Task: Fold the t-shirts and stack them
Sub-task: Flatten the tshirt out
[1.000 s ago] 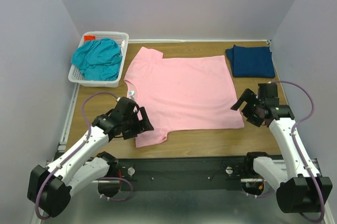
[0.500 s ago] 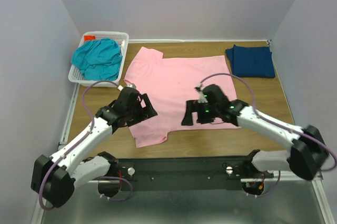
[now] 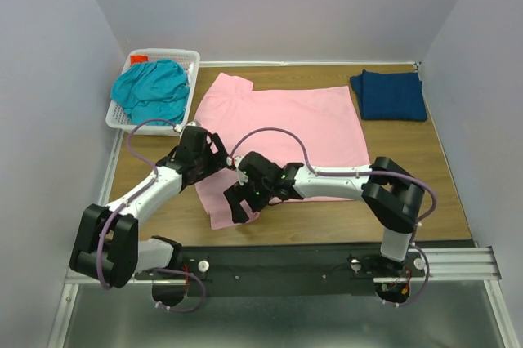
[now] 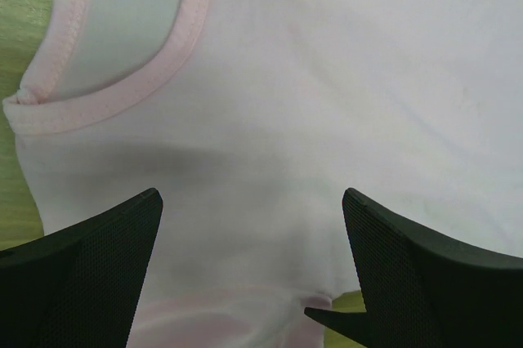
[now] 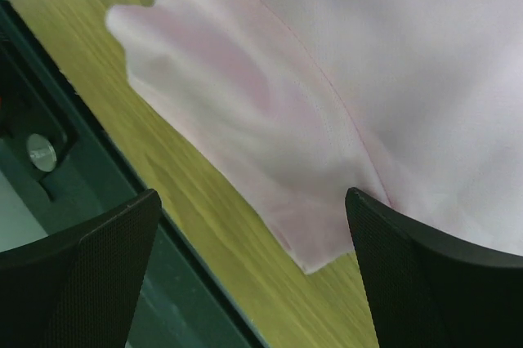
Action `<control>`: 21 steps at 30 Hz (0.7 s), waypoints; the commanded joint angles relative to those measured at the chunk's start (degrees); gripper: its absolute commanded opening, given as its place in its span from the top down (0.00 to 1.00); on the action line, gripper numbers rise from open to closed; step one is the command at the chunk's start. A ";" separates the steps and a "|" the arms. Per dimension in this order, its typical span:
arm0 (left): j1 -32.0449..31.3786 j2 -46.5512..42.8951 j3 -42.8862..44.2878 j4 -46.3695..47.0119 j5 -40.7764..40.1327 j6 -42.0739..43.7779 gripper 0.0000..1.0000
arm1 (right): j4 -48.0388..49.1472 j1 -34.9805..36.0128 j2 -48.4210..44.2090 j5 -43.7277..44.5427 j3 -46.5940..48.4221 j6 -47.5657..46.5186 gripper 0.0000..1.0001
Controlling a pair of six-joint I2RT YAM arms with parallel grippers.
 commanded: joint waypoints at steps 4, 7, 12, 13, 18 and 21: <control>0.72 3.96 -2.75 7.09 3.57 2.44 0.02 | 0.49 1.26 0.73 1.20 -3.04 -0.38 0.00; 1.07 5.20 -3.45 7.44 2.60 2.27 0.02 | 0.49 1.79 -1.99 -0.03 -6.80 0.67 0.00; 1.77 6.78 -5.03 7.62 1.55 2.36 0.02 | 0.49 2.93 -6.83 -0.65 -12.09 3.66 0.00; 1.86 7.04 -5.21 7.45 1.37 2.36 0.02 | 0.49 3.20 -7.71 -0.57 -12.70 3.75 0.00; 1.95 8.45 -5.92 7.27 0.85 2.53 0.02 | 0.49 3.64 -12.37 -2.66 -15.25 3.75 0.00; 1.95 7.84 -5.57 6.31 1.46 2.97 0.02 | 0.05 3.64 -14.04 -1.46 -16.22 4.18 0.00</control>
